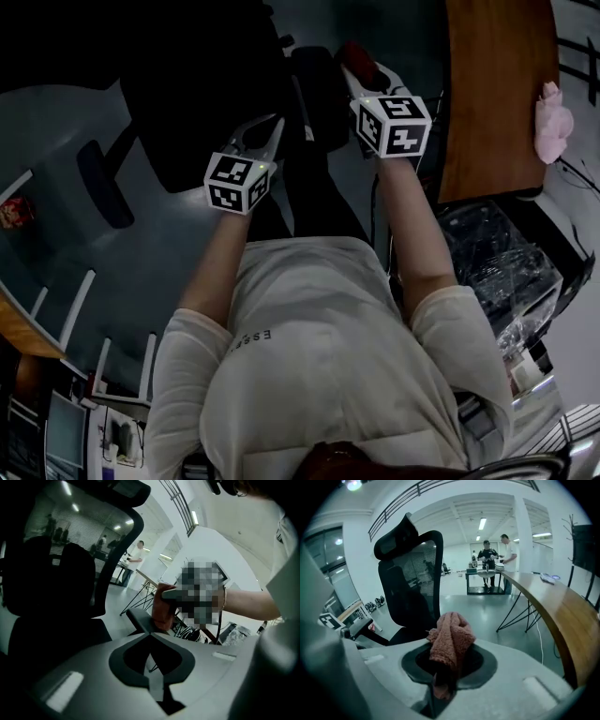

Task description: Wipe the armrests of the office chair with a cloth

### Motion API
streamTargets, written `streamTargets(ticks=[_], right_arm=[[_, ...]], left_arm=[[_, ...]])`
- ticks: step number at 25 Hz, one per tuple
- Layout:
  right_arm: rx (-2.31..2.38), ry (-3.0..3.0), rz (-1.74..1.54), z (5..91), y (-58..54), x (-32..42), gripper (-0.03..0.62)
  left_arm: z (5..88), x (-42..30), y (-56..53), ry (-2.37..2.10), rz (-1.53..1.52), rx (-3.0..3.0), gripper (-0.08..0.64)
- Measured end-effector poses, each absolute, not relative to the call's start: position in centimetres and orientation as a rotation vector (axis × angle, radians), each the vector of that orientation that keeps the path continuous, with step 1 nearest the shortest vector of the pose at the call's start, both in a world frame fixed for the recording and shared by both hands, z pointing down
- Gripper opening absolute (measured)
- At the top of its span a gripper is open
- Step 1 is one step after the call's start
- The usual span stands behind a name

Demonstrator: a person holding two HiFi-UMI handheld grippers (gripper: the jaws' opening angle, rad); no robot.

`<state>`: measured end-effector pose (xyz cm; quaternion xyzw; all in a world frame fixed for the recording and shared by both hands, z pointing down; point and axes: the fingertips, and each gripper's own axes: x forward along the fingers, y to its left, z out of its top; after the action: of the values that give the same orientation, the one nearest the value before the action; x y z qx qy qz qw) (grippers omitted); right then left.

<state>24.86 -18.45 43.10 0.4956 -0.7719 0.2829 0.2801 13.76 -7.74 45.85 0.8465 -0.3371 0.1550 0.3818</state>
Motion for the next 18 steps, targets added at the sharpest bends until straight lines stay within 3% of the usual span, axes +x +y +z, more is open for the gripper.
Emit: streamTargets(ticks=[10,18], right_arm=[[0.839,-2.139,0.291,47.0,-23.2,19.9,0.049],[0.746,-2.165,0.266,49.6,-21.0,17.9,0.049]], left_arm=[[49.9,16.2,-10.4,-1.073,0.304,1.983,0.017],[52.4,18.0,-8.5,-1.013,0.325,1.922,0.017]])
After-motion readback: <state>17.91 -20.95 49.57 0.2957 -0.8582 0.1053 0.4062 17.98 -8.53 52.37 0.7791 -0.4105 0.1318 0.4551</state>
